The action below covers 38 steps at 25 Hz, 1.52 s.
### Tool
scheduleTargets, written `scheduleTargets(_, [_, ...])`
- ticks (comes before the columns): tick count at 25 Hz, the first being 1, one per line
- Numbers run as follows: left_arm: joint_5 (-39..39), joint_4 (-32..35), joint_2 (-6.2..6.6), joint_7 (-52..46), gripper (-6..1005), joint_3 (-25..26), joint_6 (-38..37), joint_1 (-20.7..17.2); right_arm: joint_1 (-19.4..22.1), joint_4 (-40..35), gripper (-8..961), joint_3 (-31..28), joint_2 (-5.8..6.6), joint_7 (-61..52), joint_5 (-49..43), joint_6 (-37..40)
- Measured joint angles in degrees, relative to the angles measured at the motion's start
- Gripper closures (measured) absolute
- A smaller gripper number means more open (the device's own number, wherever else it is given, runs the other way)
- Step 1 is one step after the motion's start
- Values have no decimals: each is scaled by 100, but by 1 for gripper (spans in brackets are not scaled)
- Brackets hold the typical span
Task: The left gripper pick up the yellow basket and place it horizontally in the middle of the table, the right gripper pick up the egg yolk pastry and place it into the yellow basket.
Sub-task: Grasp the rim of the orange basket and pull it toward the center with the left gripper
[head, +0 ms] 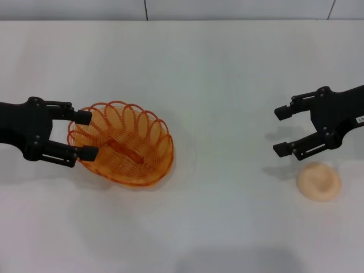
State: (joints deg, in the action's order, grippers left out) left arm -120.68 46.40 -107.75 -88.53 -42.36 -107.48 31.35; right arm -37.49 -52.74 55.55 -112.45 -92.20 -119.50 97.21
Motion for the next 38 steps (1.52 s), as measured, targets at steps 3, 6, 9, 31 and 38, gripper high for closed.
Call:
scheduleTargets(3, [-1, 35, 0, -2, 125, 0, 0, -2, -9, 0, 101, 5, -6, 0, -3, -6])
scheduleTargets(6, [-1, 47, 0, -1, 125, 1, 0, -6, -10, 0, 100, 7, -8, 4, -3, -40])
scheduleTargets(9, [-2, 49, -11, 3, 126, -1, 0, -6, -11, 0, 100, 8, -14, 14, -3, -65])
scheduleTargets(31, [-478, 1466, -13, -2754, 130, 4, 52, 19, 60, -95, 101, -29, -50, 53, 6, -159])
scheduleTargets(38, [-1910, 1995, -96, -4057, 131, -34, 496, 346, 76, -139, 100, -1, -95, 116, 15, -181])
